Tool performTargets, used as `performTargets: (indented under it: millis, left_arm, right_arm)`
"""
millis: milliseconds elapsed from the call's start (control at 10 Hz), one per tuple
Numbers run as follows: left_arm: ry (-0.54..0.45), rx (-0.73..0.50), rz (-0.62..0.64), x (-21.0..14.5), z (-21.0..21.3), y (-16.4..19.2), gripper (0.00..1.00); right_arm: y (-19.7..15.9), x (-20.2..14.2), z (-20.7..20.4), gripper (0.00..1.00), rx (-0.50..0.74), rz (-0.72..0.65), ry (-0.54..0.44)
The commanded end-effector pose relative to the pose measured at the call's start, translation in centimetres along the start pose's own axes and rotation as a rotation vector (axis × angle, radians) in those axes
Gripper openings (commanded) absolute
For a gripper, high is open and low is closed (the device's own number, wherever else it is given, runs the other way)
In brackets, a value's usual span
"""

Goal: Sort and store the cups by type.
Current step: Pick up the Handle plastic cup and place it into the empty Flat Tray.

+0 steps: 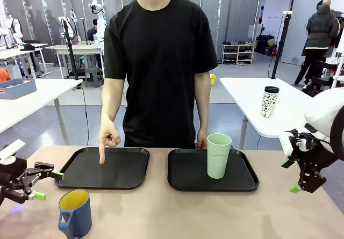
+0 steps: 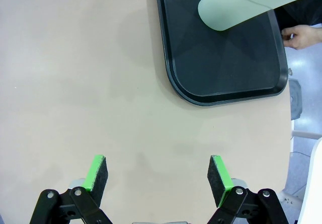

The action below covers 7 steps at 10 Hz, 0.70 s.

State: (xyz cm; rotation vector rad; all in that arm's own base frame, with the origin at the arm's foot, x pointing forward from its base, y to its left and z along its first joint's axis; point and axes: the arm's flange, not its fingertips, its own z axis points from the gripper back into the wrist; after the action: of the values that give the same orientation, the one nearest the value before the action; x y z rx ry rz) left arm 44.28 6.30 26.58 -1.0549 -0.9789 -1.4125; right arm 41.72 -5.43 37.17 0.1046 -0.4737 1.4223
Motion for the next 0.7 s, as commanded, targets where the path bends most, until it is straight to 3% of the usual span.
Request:
performTargets:
  millis: [0, 300, 600]
  left_arm:
    - [0.0, 0.001, 0.0, 0.0, 0.1, 0.0, 1.0]
    - [0.044, -0.101, -0.109, 0.5, -3.2, 0.8, 1.0]
    - [0.065, -0.21, -0.098, -0.6, -4.9, 0.6, 1.0]
  right_arm:
    - [-0.3, 0.0, -0.2, 1.0, -0.006, 0.003, 0.006]
    - [-0.3, 0.0, -0.2, 1.0, -0.006, 0.003, 0.006]
    - [-0.3, 0.0, -0.2, 1.0, -0.006, 0.003, 0.006]
